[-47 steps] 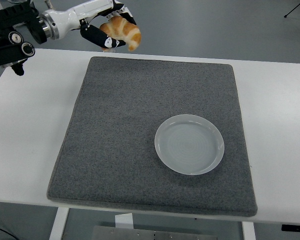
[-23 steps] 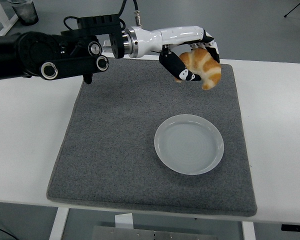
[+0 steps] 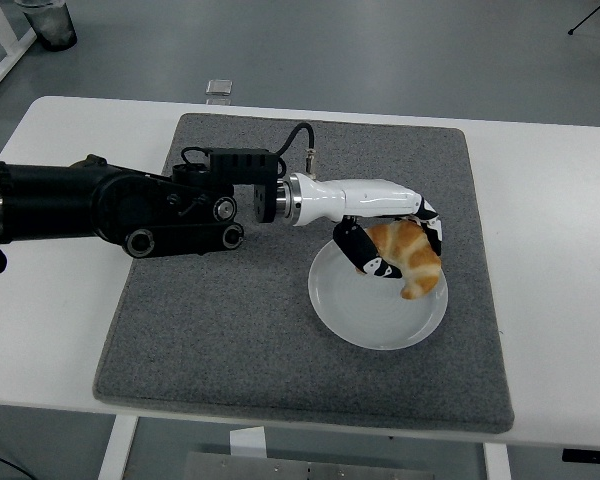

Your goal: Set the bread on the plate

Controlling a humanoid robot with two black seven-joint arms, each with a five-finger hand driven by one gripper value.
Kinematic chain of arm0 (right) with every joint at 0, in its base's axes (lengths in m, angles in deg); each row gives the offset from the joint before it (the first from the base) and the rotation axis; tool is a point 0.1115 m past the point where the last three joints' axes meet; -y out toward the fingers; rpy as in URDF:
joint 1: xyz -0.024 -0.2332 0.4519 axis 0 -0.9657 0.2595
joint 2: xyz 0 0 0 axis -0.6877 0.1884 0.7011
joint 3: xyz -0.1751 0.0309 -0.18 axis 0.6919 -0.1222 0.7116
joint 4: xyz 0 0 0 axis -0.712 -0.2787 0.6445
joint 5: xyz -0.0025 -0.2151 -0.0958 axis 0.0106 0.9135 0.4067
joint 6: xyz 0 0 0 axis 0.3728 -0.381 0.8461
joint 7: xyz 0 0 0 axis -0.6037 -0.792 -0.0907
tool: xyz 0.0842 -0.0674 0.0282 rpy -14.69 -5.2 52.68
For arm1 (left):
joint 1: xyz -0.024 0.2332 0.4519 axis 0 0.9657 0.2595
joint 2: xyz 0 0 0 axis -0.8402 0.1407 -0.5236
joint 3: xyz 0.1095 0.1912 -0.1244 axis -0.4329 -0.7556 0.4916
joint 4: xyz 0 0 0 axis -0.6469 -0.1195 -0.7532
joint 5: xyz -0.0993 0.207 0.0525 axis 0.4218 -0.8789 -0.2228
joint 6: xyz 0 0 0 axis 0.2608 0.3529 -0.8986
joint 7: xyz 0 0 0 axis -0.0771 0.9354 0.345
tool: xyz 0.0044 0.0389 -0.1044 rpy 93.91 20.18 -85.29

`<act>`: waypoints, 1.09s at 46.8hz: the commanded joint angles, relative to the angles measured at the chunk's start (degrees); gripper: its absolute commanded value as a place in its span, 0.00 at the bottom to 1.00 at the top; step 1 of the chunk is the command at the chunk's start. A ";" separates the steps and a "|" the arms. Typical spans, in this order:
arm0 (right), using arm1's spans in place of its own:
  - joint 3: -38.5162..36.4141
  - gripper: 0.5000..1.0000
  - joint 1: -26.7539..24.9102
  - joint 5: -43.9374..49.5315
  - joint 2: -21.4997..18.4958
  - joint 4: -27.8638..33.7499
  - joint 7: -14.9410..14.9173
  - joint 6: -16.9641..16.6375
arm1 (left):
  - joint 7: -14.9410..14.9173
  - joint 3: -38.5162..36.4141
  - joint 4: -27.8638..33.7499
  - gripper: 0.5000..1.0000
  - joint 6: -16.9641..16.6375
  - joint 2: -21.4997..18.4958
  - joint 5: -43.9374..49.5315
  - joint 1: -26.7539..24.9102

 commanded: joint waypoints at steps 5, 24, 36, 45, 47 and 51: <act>-0.07 0.90 0.00 0.00 0.00 0.00 0.00 0.00 | 0.08 0.00 -0.87 0.00 -1.57 0.53 -2.61 1.82; 0.01 0.90 0.00 0.00 0.00 0.00 0.00 0.00 | 0.60 0.17 -9.22 0.00 -4.91 6.25 -6.22 8.50; 0.01 0.91 0.00 0.00 0.00 0.00 0.00 0.00 | 0.69 0.44 -11.41 0.00 -5.00 6.69 -6.13 10.08; 0.01 0.90 0.00 0.00 0.00 0.00 0.00 0.00 | 0.69 0.53 -12.39 0.00 -4.91 6.69 -5.86 11.22; 0.01 0.90 0.00 0.00 0.00 0.00 0.00 0.00 | 0.78 0.53 -12.39 0.00 -4.92 6.69 -5.60 11.31; 0.01 0.90 0.00 0.00 0.00 0.00 0.00 0.00 | 0.69 0.61 -12.39 0.00 -4.91 6.60 -5.25 11.31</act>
